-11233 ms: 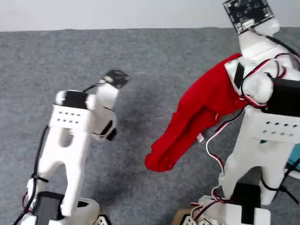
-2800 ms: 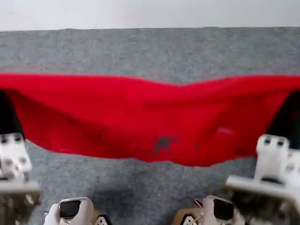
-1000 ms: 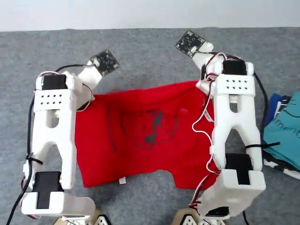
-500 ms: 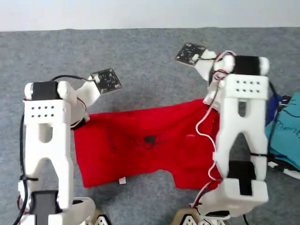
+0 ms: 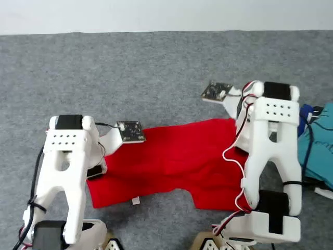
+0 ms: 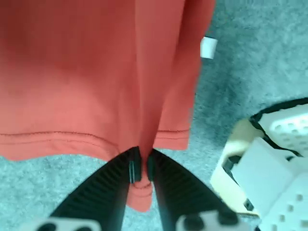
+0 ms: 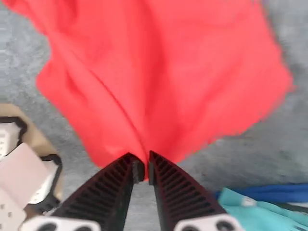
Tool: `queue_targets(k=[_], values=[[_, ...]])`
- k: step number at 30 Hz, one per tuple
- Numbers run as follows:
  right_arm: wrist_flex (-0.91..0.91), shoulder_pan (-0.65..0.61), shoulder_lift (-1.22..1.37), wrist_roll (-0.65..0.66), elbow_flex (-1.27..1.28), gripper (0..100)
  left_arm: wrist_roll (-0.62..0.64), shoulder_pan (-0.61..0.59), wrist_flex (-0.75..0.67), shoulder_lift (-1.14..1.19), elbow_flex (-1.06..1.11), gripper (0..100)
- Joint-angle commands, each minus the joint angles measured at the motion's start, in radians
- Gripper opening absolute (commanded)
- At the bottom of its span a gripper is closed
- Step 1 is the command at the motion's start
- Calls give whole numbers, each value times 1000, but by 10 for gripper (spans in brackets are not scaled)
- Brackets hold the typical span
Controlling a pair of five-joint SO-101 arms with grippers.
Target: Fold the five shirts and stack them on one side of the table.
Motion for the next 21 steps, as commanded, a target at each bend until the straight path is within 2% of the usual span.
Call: queue_targets(k=[1,4,8,11,16,19,21], values=[[-45,16,-48,12,41,12,-14,5,-31,-41,24,61],[-65,19,-48,12,60,44,-12,8,-25,-41,27,80],[-62,33,-65,9,54,156,-11,3,0,-44,16,103],[-53,33,-110,8,25,160,-8,5,66,-44,-48,105],[-50,18,-160,9,-81,161,61,5,61,-97,-147,127],[-90,-2,-151,5,-120,159,120,2,-8,-110,-200,134],[-162,-13,-116,-58,-118,159,203,-29,-103,-109,-200,136]])
